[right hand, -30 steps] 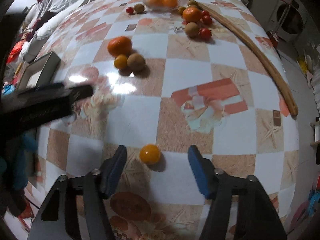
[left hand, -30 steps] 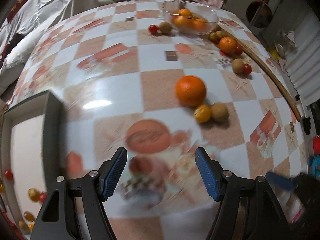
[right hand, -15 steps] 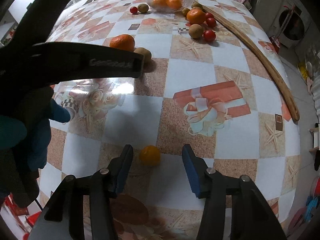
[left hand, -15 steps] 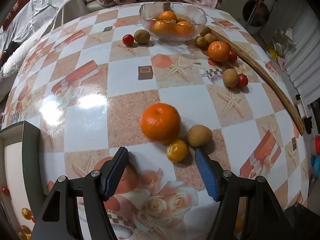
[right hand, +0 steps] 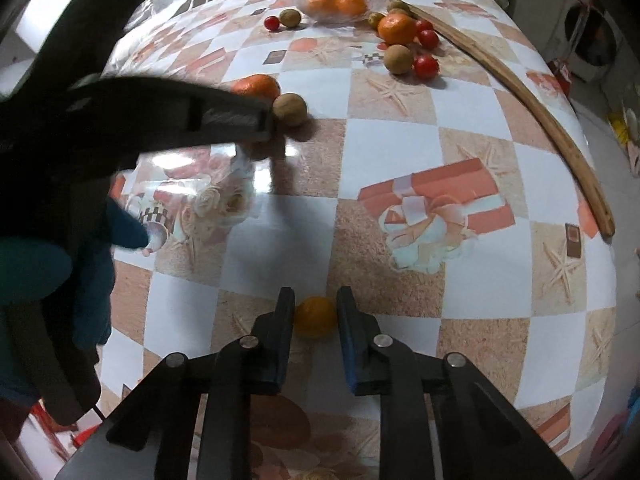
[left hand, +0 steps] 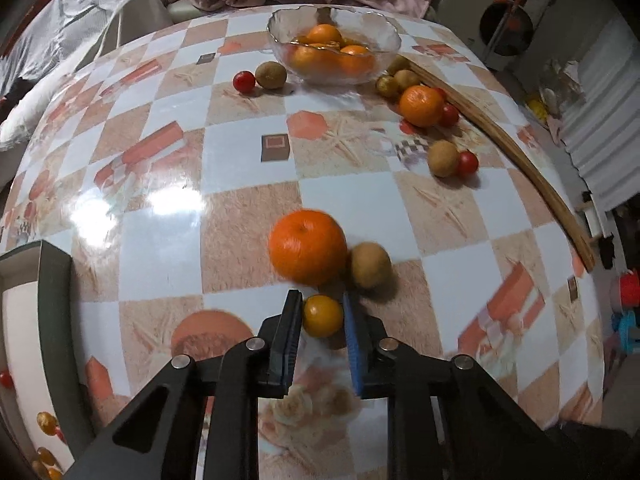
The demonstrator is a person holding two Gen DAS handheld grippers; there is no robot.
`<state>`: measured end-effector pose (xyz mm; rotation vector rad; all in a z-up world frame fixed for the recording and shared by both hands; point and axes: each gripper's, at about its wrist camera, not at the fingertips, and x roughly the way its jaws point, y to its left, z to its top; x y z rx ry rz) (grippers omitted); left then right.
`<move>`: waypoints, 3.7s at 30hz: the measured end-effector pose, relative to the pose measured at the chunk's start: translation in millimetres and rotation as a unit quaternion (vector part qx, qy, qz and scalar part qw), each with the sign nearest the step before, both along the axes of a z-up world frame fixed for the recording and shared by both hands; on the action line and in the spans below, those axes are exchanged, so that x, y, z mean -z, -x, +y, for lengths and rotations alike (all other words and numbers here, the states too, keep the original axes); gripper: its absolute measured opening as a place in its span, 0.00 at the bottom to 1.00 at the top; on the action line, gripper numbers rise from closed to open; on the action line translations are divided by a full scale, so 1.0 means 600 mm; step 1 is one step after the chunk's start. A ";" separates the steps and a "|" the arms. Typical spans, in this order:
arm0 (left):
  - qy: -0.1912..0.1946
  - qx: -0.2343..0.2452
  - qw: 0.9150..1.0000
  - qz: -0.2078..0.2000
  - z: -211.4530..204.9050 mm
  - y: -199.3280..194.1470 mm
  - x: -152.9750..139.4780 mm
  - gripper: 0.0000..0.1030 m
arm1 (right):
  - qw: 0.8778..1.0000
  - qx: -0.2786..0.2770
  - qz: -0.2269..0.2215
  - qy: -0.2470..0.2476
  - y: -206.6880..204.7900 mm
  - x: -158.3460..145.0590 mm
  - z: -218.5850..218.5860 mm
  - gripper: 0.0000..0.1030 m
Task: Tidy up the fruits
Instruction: 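Close left tool on a yellow cherry tomato while right tool grasps an orange one, then carry both held tomatoes from the table over the white tray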
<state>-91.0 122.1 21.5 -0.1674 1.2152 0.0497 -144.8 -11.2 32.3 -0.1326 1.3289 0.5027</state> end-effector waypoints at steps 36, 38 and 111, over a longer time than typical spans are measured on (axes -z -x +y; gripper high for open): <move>0.035 -0.033 0.999 -0.009 0.070 0.100 -0.026 0.23 | 1.000 0.009 0.026 -0.010 0.000 -0.011 0.004 0.23; 0.035 -0.026 0.999 -0.008 0.062 0.091 -0.021 0.26 | 1.000 0.008 0.026 -0.007 0.001 -0.009 0.003 0.23; -0.037 -0.265 0.963 -0.018 0.437 0.345 -0.052 0.21 | 0.976 -0.209 0.013 -0.067 0.052 -0.070 0.464 0.23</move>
